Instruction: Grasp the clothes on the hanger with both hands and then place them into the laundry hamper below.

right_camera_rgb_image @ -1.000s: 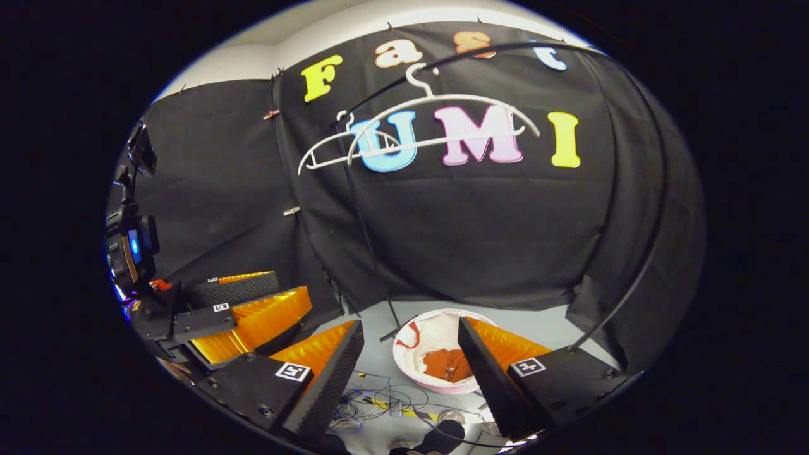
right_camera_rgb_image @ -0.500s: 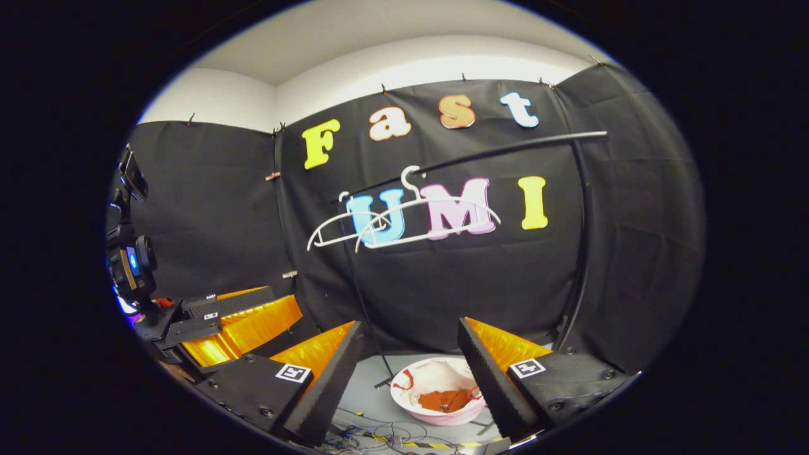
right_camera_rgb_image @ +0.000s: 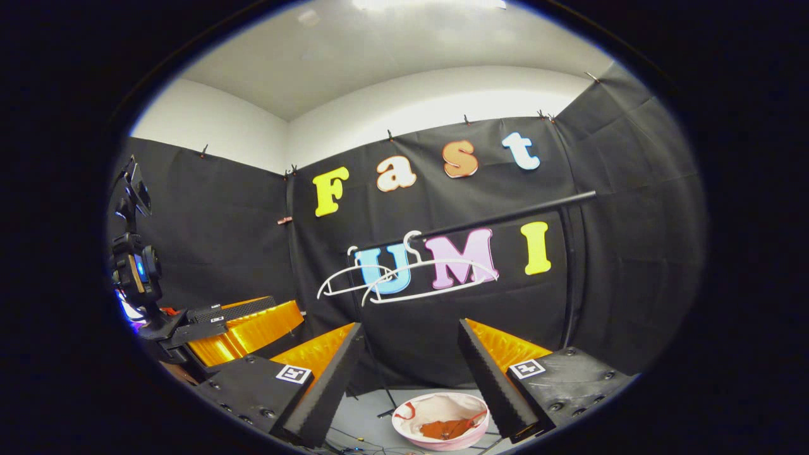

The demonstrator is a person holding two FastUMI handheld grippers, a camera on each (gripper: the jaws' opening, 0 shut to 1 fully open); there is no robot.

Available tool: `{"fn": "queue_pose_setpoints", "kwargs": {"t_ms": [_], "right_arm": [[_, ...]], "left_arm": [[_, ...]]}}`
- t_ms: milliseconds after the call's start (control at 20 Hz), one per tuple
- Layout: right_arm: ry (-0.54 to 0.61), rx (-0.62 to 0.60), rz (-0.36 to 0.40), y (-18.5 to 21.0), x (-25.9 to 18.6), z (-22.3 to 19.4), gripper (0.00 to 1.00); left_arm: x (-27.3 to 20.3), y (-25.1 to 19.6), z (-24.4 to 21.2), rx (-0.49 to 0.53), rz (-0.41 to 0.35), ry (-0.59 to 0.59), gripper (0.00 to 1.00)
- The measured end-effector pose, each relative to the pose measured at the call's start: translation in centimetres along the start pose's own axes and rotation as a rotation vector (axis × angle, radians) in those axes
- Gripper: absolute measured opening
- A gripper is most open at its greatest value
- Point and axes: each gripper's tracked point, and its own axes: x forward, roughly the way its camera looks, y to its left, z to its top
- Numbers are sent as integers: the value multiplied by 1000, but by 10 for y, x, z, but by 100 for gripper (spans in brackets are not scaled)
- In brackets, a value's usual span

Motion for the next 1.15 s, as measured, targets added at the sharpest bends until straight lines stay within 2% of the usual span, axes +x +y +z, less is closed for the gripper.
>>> {"fn": "queue_pose_setpoints", "kwargs": {"t_ms": [100, 150, 200, 300, 550, 650, 800, 850, 900, 1100, 1150], "right_arm": [[-76, -3, 21, -2, 5, 27, 98], [-118, -7, 25, -3, 5, 41, 97], [-154, -15, 22, -8, 4, 49, 94], [-206, -36, 22, -12, 2, 59, 97], [-179, -26, 33, -26, 7, 49, 97], [-160, -6, 33, -32, 9, 46, 97], [-151, -30, 10, -46, 9, 45, 97], [-147, -31, 11, -46, 8, 45, 100], [-147, -30, 12, -44, 8, 45, 97], [-155, -34, 4, -48, 10, 48, 97], [-151, -31, 3, -49, 10, 47, 97]], "left_arm": [[0, -3, 9, -5, 29, -23, 95], [0, -8, 13, -7, 38, -29, 92], [0, -10, 16, -4, 51, -34, 95], [0, -12, 23, 9, 81, -45, 92], [10, -31, 22, 31, 99, -47, 95], [17, -38, 19, 16, 91, -40, 92], [24, -44, 15, 5, 76, -31, 95], [26, -46, 14, 7, 73, -29, 92], [28, -47, 13, 8, 71, -27, 92], [33, -50, 14, 10, 64, -30, 95], [33, -49, 14, 9, 65, -30, 92]]}}
